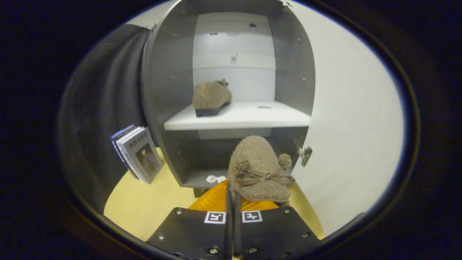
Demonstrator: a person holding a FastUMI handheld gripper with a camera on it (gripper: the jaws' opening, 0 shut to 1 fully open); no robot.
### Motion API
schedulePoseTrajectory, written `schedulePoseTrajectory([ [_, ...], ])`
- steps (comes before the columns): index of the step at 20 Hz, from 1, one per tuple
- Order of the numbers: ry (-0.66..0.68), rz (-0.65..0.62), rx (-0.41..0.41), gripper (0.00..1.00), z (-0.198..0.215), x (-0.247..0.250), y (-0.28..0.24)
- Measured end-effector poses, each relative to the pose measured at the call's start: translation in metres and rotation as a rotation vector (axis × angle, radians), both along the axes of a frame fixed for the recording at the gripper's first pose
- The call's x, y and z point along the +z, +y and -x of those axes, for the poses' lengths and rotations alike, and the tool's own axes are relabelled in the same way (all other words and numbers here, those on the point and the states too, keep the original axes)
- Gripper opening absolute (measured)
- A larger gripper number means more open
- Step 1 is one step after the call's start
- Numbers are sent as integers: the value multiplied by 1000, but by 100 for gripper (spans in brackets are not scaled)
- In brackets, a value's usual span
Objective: Open the shoe cabinet door, grab the shoes and put them into the shoe cabinet, then close the shoe cabinet door.
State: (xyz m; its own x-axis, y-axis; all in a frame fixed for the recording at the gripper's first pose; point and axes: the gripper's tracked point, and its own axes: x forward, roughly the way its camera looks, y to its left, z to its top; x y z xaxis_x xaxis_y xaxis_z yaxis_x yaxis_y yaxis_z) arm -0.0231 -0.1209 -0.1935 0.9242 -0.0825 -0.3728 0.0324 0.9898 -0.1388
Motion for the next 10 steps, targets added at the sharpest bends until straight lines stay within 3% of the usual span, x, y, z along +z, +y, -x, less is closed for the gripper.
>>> schedulePoseTrajectory([
  [6,-92,78,64,2,-64,86,6],
  [10,-123,117,64,2,-121,112,4],
])
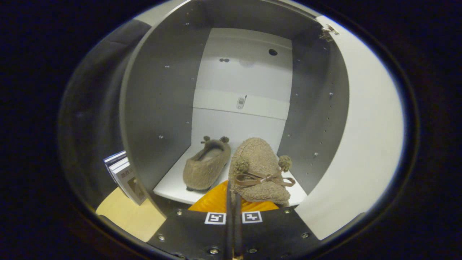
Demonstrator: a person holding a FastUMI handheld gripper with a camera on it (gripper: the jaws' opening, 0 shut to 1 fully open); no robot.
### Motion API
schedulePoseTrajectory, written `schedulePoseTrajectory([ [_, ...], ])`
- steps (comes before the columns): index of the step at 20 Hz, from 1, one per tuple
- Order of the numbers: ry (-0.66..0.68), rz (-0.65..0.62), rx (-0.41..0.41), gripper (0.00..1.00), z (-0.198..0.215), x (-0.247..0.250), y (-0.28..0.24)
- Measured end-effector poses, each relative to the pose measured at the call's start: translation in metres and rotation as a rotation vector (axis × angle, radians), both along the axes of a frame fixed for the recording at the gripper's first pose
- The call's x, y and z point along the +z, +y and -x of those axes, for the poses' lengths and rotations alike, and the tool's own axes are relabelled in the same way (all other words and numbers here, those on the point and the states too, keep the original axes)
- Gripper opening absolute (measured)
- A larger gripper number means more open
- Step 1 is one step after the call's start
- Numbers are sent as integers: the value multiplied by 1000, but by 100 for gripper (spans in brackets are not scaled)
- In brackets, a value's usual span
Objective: Open the shoe cabinet door, grab the shoes and put them into the shoe cabinet, then close the shoe cabinet door.
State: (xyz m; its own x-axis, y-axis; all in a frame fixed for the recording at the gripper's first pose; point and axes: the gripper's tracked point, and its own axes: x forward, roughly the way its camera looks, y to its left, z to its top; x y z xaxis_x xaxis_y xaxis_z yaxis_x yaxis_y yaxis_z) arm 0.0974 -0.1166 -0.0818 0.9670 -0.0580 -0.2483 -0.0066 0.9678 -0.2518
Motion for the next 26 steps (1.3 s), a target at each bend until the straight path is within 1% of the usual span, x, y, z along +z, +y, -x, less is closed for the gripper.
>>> schedulePoseTrajectory([
  [3,10,-13,-31,2,-42,1,-11],
  [6,30,12,-70,2,-68,-3,-26],
  [8,38,25,-99,2,-93,-8,-40],
  [12,53,9,-163,2,-125,-13,-67],
  [15,74,-19,-190,2,-135,-19,-76],
  [18,88,-21,-195,2,-139,-26,-79],
  [20,104,-30,-185,7,-139,-30,-76],
  [22,141,-49,-155,12,-138,-39,-67],
  [23,150,-53,-144,18,-137,-41,-64],
  [24,150,-46,-144,19,-136,-41,-64],
  [25,157,-41,-143,22,-133,-41,-63],
  [26,166,-40,-139,22,-131,-43,-62],
])
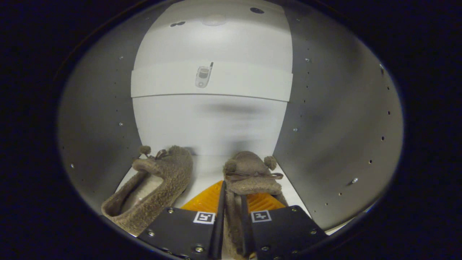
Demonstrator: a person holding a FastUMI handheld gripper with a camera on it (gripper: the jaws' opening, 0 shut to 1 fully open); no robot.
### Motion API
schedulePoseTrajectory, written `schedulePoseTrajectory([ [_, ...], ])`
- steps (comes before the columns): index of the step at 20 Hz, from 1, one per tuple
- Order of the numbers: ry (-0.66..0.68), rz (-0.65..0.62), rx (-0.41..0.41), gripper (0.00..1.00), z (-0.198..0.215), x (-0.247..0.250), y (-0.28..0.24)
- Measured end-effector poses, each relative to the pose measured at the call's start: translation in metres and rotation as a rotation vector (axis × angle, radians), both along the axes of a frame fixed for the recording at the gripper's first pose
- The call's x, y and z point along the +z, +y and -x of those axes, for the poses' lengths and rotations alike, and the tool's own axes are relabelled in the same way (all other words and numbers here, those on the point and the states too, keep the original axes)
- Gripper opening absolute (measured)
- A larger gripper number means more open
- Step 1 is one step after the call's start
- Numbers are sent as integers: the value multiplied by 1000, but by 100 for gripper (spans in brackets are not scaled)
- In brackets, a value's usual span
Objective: Open the shoe cabinet door, grab the shoes and put them into the shoe cabinet, then close the shoe cabinet door.
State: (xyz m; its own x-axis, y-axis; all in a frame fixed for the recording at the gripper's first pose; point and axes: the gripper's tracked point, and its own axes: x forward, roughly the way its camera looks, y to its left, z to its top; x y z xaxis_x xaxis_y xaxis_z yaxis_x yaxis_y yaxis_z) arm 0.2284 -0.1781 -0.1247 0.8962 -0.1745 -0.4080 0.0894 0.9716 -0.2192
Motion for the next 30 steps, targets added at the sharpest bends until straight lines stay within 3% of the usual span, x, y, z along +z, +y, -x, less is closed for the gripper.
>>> schedulePoseTrajectory([
  [1,2,7,1,26,4,2,0],
  [10,-64,45,54,26,72,42,5],
  [19,-189,-6,86,26,227,115,18],
  [30,-271,-51,87,25,396,176,-14],
])
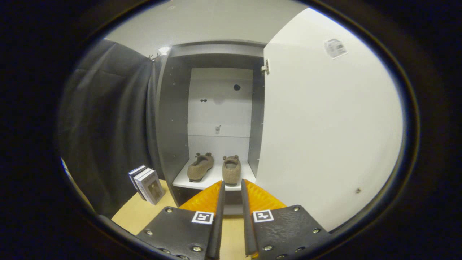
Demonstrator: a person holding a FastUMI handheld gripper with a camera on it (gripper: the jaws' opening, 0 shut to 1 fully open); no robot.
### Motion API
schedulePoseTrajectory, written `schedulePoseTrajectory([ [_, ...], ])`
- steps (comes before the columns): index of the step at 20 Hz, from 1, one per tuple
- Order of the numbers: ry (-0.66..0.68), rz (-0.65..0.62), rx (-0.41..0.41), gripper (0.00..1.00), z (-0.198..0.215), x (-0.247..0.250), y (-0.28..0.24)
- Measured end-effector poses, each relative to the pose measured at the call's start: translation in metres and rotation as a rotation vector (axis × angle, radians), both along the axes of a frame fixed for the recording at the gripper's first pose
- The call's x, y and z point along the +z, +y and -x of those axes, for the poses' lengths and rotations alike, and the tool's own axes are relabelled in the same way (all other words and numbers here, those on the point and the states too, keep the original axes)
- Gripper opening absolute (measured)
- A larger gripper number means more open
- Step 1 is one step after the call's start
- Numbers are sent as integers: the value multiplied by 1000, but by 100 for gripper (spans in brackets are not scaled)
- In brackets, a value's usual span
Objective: Open the shoe cabinet door, grab the shoes and put them into the shoe cabinet, then close the shoe cabinet door.
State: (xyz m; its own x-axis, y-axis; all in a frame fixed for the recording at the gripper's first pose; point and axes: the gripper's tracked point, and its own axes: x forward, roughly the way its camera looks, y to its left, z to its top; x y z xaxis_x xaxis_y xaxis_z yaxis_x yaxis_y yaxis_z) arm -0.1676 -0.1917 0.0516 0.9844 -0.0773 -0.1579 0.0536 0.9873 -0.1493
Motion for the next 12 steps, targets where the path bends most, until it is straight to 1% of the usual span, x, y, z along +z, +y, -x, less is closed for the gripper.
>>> schedulePoseTrajectory([
  [10,-4,-19,12,26,95,22,-63],
  [12,-15,-27,2,26,111,28,-81],
])
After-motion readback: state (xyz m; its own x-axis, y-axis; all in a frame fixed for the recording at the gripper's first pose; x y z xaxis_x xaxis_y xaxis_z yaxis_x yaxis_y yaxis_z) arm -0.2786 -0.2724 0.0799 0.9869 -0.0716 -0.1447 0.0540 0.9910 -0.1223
